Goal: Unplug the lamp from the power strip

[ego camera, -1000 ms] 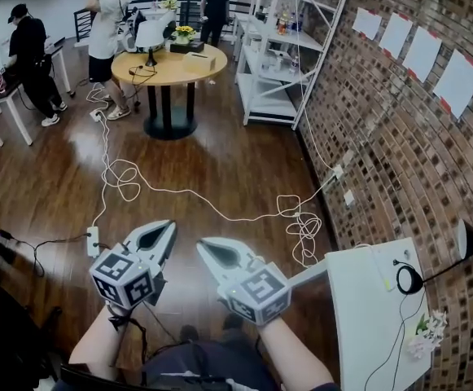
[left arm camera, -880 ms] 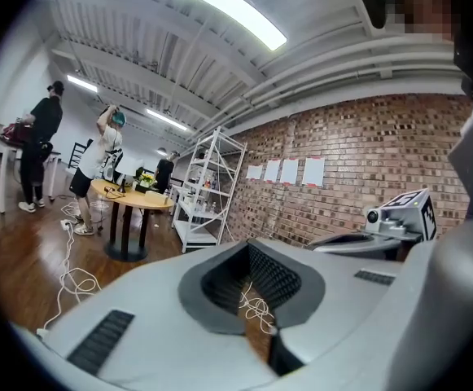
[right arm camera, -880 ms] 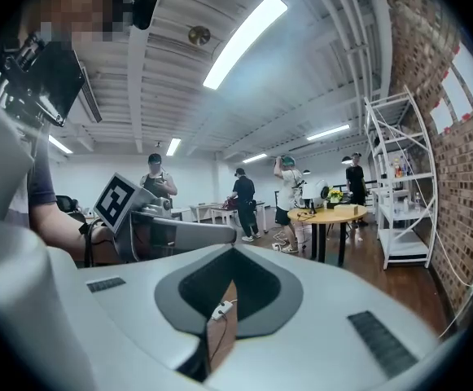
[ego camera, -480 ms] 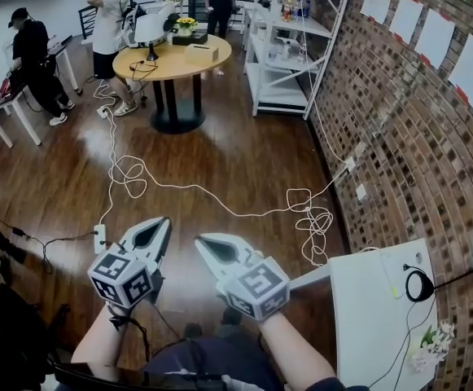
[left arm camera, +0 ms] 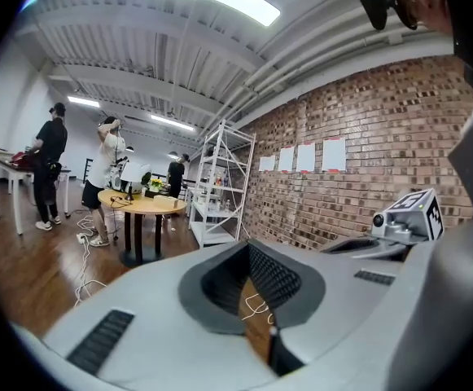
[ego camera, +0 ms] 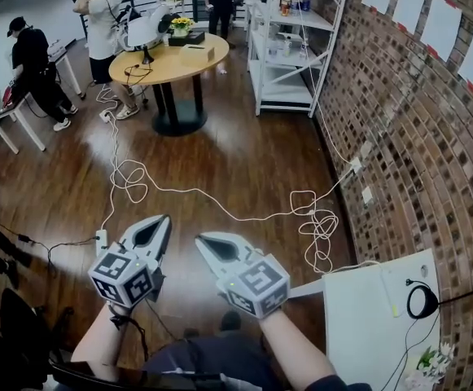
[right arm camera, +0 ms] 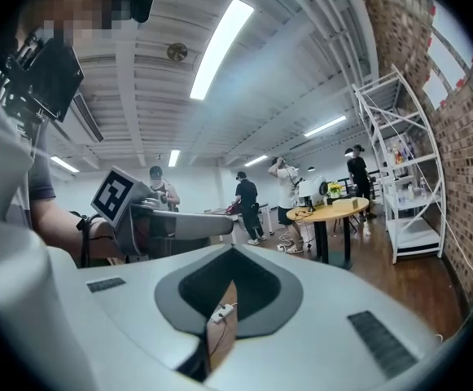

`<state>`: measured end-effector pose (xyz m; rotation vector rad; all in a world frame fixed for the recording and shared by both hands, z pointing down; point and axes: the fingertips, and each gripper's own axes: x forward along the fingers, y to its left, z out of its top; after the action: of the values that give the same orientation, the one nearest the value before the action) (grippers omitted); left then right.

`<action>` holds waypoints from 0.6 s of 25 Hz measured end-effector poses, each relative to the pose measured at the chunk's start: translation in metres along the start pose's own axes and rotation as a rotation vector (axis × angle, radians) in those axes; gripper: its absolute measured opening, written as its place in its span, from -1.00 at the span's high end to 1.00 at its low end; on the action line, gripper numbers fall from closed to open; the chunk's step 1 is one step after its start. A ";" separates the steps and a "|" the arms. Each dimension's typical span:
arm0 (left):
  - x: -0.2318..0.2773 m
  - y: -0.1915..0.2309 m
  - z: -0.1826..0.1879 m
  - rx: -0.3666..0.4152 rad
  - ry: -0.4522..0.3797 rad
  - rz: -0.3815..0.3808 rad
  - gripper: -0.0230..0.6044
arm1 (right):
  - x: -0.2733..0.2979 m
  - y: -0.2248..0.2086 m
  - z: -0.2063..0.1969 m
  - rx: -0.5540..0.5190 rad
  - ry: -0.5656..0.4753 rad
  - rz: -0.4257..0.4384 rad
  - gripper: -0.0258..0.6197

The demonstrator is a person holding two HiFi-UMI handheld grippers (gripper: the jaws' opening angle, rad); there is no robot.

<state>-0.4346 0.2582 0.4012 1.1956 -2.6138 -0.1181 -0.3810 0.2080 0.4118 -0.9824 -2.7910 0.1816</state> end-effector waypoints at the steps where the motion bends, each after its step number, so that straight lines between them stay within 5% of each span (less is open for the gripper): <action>1: 0.006 -0.002 0.002 0.005 0.001 0.001 0.93 | -0.001 -0.006 0.001 0.002 -0.001 0.002 0.90; 15: 0.043 0.011 0.006 0.042 0.061 0.037 0.92 | 0.018 -0.049 0.009 0.035 -0.005 0.054 0.90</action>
<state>-0.4709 0.2331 0.4058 1.1452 -2.5962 -0.0192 -0.4264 0.1814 0.4134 -1.0517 -2.7578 0.2404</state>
